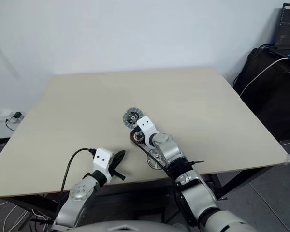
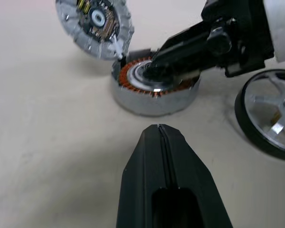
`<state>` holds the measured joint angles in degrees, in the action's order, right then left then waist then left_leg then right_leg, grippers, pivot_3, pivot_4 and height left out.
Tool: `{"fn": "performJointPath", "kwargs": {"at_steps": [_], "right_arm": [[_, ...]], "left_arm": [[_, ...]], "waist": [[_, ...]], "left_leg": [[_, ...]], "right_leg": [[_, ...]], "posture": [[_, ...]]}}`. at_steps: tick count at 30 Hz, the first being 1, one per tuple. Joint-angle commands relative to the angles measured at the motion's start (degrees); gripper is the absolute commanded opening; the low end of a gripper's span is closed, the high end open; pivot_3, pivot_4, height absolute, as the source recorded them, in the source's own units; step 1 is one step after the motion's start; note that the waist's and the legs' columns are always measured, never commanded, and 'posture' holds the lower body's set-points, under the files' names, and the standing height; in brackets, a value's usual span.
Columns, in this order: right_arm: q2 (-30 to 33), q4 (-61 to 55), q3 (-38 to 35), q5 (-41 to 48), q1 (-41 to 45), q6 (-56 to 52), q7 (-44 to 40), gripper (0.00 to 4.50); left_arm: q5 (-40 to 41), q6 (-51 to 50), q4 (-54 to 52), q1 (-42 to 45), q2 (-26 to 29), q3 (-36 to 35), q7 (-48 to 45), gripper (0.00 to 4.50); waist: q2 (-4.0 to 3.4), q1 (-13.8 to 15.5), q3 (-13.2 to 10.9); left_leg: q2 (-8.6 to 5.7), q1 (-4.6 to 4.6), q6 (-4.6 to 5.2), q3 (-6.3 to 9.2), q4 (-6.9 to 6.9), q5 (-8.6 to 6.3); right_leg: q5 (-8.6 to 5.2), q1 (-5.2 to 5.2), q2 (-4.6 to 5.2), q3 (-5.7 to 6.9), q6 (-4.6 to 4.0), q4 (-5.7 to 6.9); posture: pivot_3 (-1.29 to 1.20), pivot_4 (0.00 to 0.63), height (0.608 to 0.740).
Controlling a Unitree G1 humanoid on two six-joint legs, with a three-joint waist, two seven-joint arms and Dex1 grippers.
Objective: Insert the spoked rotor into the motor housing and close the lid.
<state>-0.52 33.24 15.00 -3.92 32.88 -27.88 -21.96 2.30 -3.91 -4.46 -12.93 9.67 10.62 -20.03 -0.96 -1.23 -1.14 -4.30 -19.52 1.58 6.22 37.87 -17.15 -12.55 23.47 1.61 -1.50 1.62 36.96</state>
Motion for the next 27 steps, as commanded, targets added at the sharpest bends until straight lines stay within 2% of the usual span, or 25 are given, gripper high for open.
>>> {"fn": "performJointPath", "kwargs": {"at_steps": [1, 4, 8, 11, 21, 27], "right_arm": [[-0.1, -1.5, -0.4, 0.2, 1.0, -0.2, -0.2, 3.07], [-0.1, -1.7, -0.5, 0.0, 1.0, -0.2, -0.1, 3.99], [-0.3, -2.5, -0.5, 0.3, 0.8, 0.1, -0.3, 3.99], [-0.7, -3.1, -0.8, 0.7, 0.8, 0.5, -0.3, 3.33], [-1.3, -8.3, -0.7, 1.1, 0.0, -0.4, -0.4, 0.03], [-0.4, -14.5, 0.8, 0.8, -2.1, -4.6, -1.6, 0.03]], "left_arm": [[-0.4, 2.5, 1.6, 1.4, -0.6, 0.8, -0.3, 0.00], [-0.4, 3.6, 3.5, 2.1, -0.7, 1.0, -0.4, 0.00], [-0.2, 5.0, 5.6, 3.0, -1.1, 1.0, -0.1, 0.00], [-0.2, 6.6, 6.8, 3.5, -2.0, 1.0, 0.5, 0.00], [-0.7, 9.1, 9.7, 4.1, -3.4, 0.8, 1.9, 0.00], [-1.0, 9.7, 10.9, 4.4, -3.9, 0.9, 2.3, 0.00]], "waist": [[-0.01, -0.1, 0.0], [-0.02, -0.1, 0.0], [-0.02, 0.0, 0.0], [-0.02, 0.0, 0.0], [-0.02, 0.0, 0.0], [-0.02, 0.2, 0.0]], "left_leg": [[0.01, 0.00, 0.00, -0.01, 0.00, 0.00], [0.01, -0.01, -0.01, 0.00, 0.00, 0.01], [0.00, -0.02, -0.02, 0.01, 0.01, 0.02], [0.00, -0.03, -0.01, 0.01, 0.00, 0.02], [0.00, -0.07, -0.01, 0.01, -0.01, 0.02], [-0.01, -0.07, -0.01, 0.01, 0.00, 0.02]], "right_leg": [[0.00, 0.00, -0.01, 0.00, 0.00, 0.01], [0.00, -0.01, -0.01, -0.02, 0.00, 0.02], [0.01, 0.00, 0.00, -0.01, -0.02, 0.01], [0.02, 0.00, 0.00, -0.02, -0.02, 0.01], [0.02, 0.00, 0.00, -0.08, -0.03, 0.01], [0.02, 0.01, 0.00, -0.07, -0.03, 0.01]], "posture": [[0.00, 0.000, 0.740], [0.00, 0.000, 0.740], [0.00, 0.000, 0.740], [0.00, 0.000, 0.740], [0.00, 0.000, 0.740], [0.00, 0.000, 0.740]]}}
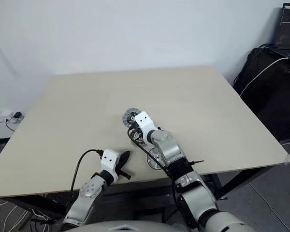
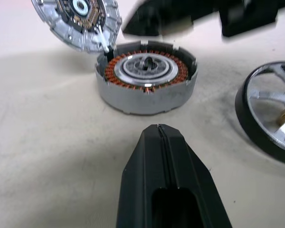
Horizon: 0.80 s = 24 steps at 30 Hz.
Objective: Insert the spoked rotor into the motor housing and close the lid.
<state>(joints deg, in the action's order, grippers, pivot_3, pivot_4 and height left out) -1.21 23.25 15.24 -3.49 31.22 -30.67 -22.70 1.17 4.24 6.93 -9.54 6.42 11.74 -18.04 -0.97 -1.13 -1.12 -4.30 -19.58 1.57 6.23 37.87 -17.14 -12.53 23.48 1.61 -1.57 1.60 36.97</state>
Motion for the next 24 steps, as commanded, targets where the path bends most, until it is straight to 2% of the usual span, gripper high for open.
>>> {"fn": "performJointPath", "kwargs": {"at_steps": [1, 9, 24], "right_arm": [[0.6, -5.5, 1.0, 0.3, -0.9, -2.9, -1.1, 0.03], [3.5, -10.1, 4.4, -1.0, -2.6, -10.5, -2.0, 0.03], [1.7, -1.0, 1.3, -0.3, 0.4, -4.9, 2.2, 0.03]], "left_arm": [[0.1, 1.6, -0.4, 1.1, -0.7, -0.2, 0.3, 0.00], [0.1, 2.1, 0.3, 1.6, -1.1, 0.0, 0.0, 0.00], [0.2, 1.9, -0.5, 1.2, -1.1, 0.0, -0.7, 0.00]], "waist": [[0.00, 0.1, 0.0], [0.01, 0.4, 0.0], [0.01, 0.4, 0.0]], "left_leg": [[0.00, -0.01, 0.00, 0.00, 0.00, 0.00], [0.00, 0.00, 0.00, 0.00, 0.03, 0.00], [0.00, 0.00, -0.01, 0.00, 0.02, 0.01]], "right_leg": [[0.00, 0.00, 0.01, 0.00, 0.00, -0.01], [0.00, -0.01, 0.01, 0.02, 0.00, 0.00], [0.00, -0.01, 0.00, 0.11, 0.00, -0.01]], "posture": [[0.00, 0.000, 0.740], [0.00, 0.000, 0.740], [0.00, 0.000, 0.740]]}}
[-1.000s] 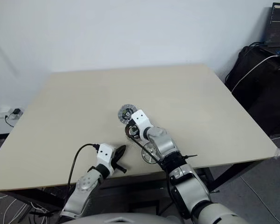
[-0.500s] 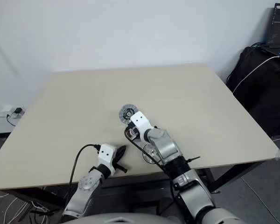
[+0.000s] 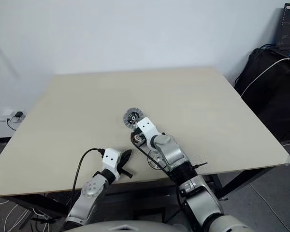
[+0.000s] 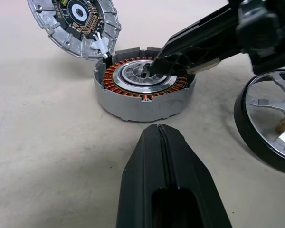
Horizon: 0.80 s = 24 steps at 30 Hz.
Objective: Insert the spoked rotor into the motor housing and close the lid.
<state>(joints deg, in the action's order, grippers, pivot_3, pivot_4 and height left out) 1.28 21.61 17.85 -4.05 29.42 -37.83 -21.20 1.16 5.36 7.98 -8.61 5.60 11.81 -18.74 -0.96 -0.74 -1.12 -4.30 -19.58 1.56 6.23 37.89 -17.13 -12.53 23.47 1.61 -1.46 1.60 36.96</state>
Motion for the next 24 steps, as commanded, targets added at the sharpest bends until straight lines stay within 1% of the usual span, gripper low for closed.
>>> {"fn": "performJointPath", "kwargs": {"at_steps": [1, 14, 24], "right_arm": [[-0.8, 1.2, -1.4, 0.3, 2.4, 2.6, 0.8, 0.03], [-2.2, 5.9, -1.9, 0.3, 3.9, 6.1, 0.6, 0.03], [-2.4, 7.4, -2.0, 0.3, 4.7, 7.6, 0.6, 0.03]], "left_arm": [[0.2, 0.7, -1.7, 0.2, -0.3, -0.1, 0.0, 0.00], [0.3, 0.2, -2.5, -0.1, -0.1, -0.2, 0.1, 0.00], [0.4, -0.2, -2.8, -0.3, -0.1, 0.0, -0.2, 0.00]], "waist": [[0.00, 0.0, 0.0], [0.00, 0.0, 0.0], [0.00, 0.0, 0.0]], "left_leg": [[0.00, 0.00, 0.00, 0.00, 0.00, 0.00], [0.00, 0.00, 0.00, 0.00, 0.00, 0.00], [0.00, -0.01, 0.00, 0.00, -0.01, 0.00]], "right_leg": [[0.00, 0.00, 0.00, 0.00, 0.00, 0.00], [0.00, 0.00, 0.00, -0.01, 0.00, 0.01], [0.00, 0.00, 0.00, -0.01, 0.00, 0.01]], "posture": [[0.00, 0.000, 0.740], [0.00, 0.000, 0.740], [0.00, 0.000, 0.740]]}}
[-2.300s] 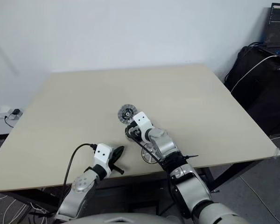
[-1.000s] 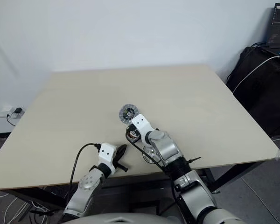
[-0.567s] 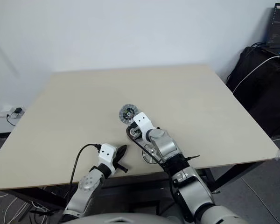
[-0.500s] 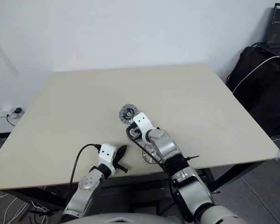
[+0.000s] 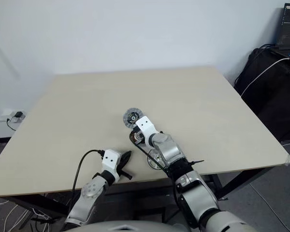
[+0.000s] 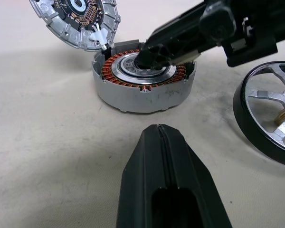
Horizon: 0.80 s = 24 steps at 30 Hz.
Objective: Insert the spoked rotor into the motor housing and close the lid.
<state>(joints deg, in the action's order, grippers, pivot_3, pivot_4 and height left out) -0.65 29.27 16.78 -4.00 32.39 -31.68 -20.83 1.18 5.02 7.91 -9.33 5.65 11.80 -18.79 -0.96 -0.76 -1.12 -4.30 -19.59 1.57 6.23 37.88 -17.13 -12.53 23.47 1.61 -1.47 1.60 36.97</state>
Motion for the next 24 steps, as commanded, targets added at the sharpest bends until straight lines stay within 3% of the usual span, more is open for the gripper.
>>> {"fn": "performJointPath", "kwargs": {"at_steps": [1, 18, 24], "right_arm": [[-0.5, 0.0, -1.0, 0.2, 1.8, 1.5, 0.3, 0.03], [-0.5, 6.6, -1.6, -0.3, 4.6, 3.3, 0.9, 0.03], [0.5, -0.2, -2.7, 0.9, 2.4, 3.2, -0.3, 0.03]], "left_arm": [[0.4, 0.1, -2.8, 0.4, -0.2, 0.0, -0.2, 0.00], [0.3, -0.7, -4.0, -0.6, -0.3, 0.4, -0.1, 0.00], [0.3, -0.9, -4.4, -0.9, -0.2, 0.4, -0.2, 0.00]], "waist": [[0.00, 0.0, 0.0], [-0.01, -0.1, 0.0], [-0.01, 0.0, 0.0]], "left_leg": [[0.00, 0.00, 0.00, 0.00, 0.00, 0.00], [0.00, 0.05, -0.01, 0.00, 0.01, 0.05], [0.00, 0.03, 0.00, 0.00, 0.02, 0.06]], "right_leg": [[0.00, 0.00, 0.00, 0.00, 0.00, 0.00], [0.04, -0.01, -0.01, 0.01, -0.03, 0.01], [0.06, -0.02, -0.01, 0.00, -0.03, 0.02]], "posture": [[0.00, 0.000, 0.740], [0.00, 0.000, 0.740], [0.00, 0.000, 0.740]]}}
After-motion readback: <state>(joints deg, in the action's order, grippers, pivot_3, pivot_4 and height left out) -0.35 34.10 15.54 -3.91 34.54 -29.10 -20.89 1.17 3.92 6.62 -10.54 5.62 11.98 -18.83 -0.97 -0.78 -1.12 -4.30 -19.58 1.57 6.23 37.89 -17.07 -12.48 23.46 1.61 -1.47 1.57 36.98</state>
